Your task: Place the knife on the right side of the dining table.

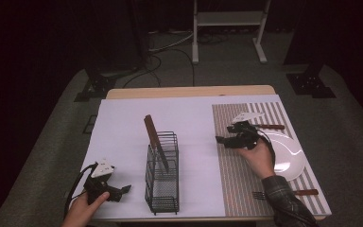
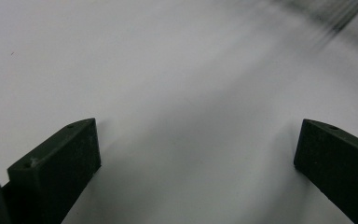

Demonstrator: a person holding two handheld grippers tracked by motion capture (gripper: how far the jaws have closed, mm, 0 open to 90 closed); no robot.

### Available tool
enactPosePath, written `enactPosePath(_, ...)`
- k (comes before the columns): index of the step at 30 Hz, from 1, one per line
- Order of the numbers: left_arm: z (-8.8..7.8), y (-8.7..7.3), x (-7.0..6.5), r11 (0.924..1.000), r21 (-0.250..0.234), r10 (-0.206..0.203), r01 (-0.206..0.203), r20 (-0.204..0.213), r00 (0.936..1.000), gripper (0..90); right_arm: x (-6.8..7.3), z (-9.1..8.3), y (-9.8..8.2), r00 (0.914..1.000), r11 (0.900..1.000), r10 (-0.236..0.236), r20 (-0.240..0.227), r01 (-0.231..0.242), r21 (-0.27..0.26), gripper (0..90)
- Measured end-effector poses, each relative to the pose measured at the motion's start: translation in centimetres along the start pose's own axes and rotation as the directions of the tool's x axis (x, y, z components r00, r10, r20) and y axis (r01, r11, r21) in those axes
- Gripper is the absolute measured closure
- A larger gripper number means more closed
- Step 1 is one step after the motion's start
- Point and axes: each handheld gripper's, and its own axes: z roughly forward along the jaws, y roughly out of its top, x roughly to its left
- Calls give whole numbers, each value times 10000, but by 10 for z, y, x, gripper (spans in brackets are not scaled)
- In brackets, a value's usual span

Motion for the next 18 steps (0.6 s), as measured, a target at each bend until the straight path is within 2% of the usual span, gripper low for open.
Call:
enactPosePath(4,0,0,0,10000,-1,-1,1,1,10000,0,26,2,-4,9966,9979,-642,-520,647,84,257)
enactPosePath(7,0,0,0,10000,24,0,0,7,10000,0,43,3,-8,9917,9954,-928,-886,946,156,242)
enactPosePath(10,0,0,0,10000,26,0,0,7,10000,0,60,6,-13,9840,9910,-1264,-1253,1309,278,234)
enactPosePath(15,0,0,0,10000,25,-2,2,6,10000,0,80,10,-21,9724,9835,-1622,-1675,1730,521,212)
enactPosePath(18,0,0,0,10000,25,0,0,8,10000,0,93,13,-25,9626,9765,-1894,-1936,2052,650,195)
